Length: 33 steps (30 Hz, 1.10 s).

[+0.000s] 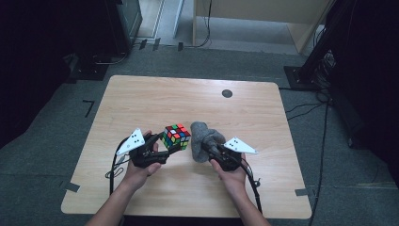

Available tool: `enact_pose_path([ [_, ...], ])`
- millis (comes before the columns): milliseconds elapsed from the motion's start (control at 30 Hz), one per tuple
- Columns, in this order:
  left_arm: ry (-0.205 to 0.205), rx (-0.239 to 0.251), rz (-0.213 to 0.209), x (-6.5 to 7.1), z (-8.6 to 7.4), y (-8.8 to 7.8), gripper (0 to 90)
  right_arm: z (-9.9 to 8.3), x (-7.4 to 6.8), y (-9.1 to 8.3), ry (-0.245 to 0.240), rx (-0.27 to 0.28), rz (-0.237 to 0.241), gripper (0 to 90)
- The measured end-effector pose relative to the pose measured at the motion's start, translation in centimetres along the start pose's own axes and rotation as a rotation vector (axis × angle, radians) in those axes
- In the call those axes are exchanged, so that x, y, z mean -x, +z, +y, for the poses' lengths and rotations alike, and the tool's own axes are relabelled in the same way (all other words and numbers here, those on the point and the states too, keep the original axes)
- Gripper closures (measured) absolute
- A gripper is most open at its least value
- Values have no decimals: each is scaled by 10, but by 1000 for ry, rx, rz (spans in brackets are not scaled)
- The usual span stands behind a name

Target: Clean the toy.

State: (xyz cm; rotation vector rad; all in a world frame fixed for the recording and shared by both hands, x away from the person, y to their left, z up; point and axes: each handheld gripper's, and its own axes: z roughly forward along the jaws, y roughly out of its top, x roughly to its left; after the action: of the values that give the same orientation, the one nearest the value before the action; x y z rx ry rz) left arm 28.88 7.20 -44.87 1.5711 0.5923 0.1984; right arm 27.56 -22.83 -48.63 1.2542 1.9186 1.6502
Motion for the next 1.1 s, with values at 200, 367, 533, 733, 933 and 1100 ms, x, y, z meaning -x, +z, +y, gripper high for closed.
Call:
enact_pose_path([
  [200,-14,-15,18,-1,-1,2,345,6,8,-1,-11,-35,-17,418],
  [367,-33,-17,16,-3,-1,2,345,14,-1,-8,-91,13,12,379],
  [533,-62,-56,-9,-7,1,2,344,15,-17,-8,-221,47,102,351],
  [733,-101,-111,-37,-13,2,4,343,11,-28,-5,-349,74,150,315],
  [933,-123,-168,-60,-13,2,10,343,7,-38,-3,-453,113,165,266],
  [1100,-144,-206,-81,-11,3,14,343,2,-49,1,-547,130,122,264],
])
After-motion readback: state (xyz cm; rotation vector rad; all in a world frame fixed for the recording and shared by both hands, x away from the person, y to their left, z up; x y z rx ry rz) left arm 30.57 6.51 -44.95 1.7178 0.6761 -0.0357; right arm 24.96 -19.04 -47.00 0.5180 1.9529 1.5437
